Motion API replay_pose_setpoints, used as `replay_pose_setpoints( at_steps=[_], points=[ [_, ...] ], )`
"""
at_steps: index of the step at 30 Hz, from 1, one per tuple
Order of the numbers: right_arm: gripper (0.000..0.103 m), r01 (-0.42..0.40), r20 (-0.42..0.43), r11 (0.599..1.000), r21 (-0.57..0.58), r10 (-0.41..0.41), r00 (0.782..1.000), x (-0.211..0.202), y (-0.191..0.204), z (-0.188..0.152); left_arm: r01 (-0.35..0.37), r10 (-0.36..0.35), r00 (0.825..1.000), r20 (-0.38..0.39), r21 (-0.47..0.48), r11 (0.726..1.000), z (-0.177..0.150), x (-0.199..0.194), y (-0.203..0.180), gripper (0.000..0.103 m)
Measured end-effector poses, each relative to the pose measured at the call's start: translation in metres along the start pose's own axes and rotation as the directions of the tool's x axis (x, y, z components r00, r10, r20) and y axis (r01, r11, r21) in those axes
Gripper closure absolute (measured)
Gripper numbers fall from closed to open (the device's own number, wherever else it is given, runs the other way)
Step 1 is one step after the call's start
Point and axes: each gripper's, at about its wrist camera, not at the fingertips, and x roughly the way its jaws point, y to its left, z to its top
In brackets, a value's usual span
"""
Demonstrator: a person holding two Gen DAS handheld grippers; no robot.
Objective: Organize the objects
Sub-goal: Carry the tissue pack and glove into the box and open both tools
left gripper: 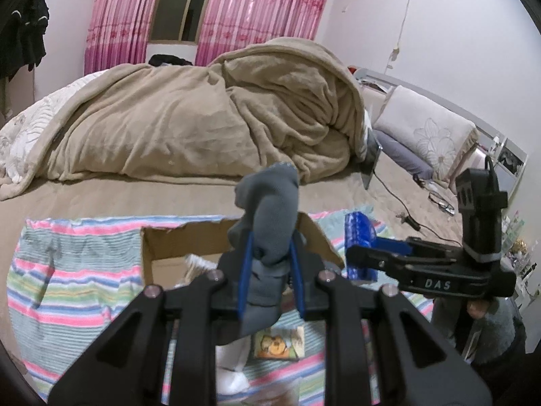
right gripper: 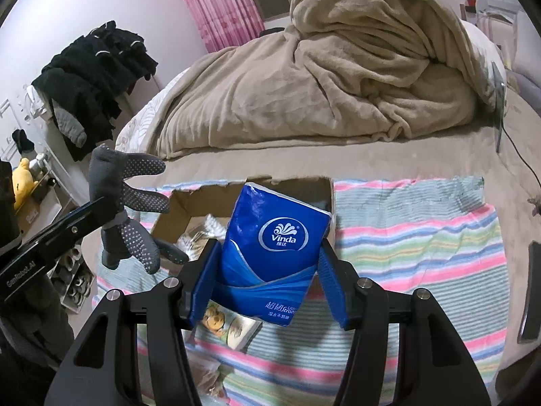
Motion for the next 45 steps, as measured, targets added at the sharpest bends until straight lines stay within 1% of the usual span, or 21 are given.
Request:
replay_pose_setpoints(
  at_steps=[5, 12, 16, 19, 24, 29, 31, 34, 38, 40, 43, 45],
  points=[
    [0.043, 0.007, 0.005, 1.000, 0.000, -0.007, 1.000, 0.008, -0.007, 0.009, 0.010, -0.010, 1.000, -0.013, -0.007, 1.000, 0.004, 0.018, 0.000, 0.081],
    [0.043, 0.007, -0.006, 1.000, 0.008, -0.007, 1.000, 0.023, -0.014, 0.014, 0.010, -0.011, 0.999, -0.051, -0.009, 1.000, 0.004, 0.048, 0.005, 0.081],
    [0.043, 0.007, -0.019, 1.000, 0.003, -0.007, 1.000, 0.037, -0.016, 0.016, 0.010, -0.014, 0.995, -0.100, -0.035, 0.999, -0.003, 0.073, 0.013, 0.081],
    [0.043, 0.013, -0.028, 1.000, -0.012, -0.013, 1.000, 0.047, -0.017, 0.016, -0.002, -0.006, 0.989, -0.146, -0.052, 0.999, -0.011, 0.094, 0.020, 0.081],
    [0.043, 0.018, -0.054, 1.000, -0.024, -0.019, 0.998, 0.065, -0.020, 0.015, -0.015, 0.002, 0.979, -0.206, -0.063, 0.998, -0.025, 0.116, 0.028, 0.081],
    [0.043, 0.014, -0.076, 0.999, -0.046, -0.017, 0.997, 0.079, -0.018, 0.013, -0.028, 0.009, 0.961, -0.277, -0.064, 0.998, -0.037, 0.136, 0.031, 0.081],
    [0.043, 0.013, -0.084, 0.998, -0.062, -0.018, 0.996, 0.084, -0.016, 0.012, -0.040, 0.018, 0.950, -0.313, -0.064, 0.997, -0.044, 0.145, 0.032, 0.081],
    [0.043, 0.030, -0.090, 0.996, -0.086, -0.037, 0.995, 0.091, -0.014, 0.008, -0.050, 0.024, 0.940, -0.339, -0.069, 0.996, -0.053, 0.154, 0.035, 0.080],
    [0.042, 0.030, -0.091, 0.993, -0.111, -0.040, 0.995, 0.093, -0.010, 0.007, -0.052, 0.016, 0.937, -0.349, -0.094, 0.994, -0.057, 0.158, 0.039, 0.077],
    [0.041, 0.033, -0.093, 0.993, -0.111, -0.043, 0.995, 0.092, -0.010, 0.007, -0.053, 0.017, 0.934, -0.356, -0.092, 0.994, -0.057, 0.158, 0.039, 0.075],
    [0.035, 0.039, -0.092, 0.993, -0.109, -0.049, 0.995, 0.090, -0.009, 0.007, -0.067, 0.042, 0.939, -0.342, -0.061, 0.996, -0.055, 0.149, 0.034, 0.073],
    [0.032, 0.038, -0.091, 0.994, -0.105, -0.048, 0.995, 0.087, -0.007, 0.008, -0.059, 0.036, 0.943, -0.331, -0.060, 0.996, -0.053, 0.143, 0.033, 0.073]
  ],
)
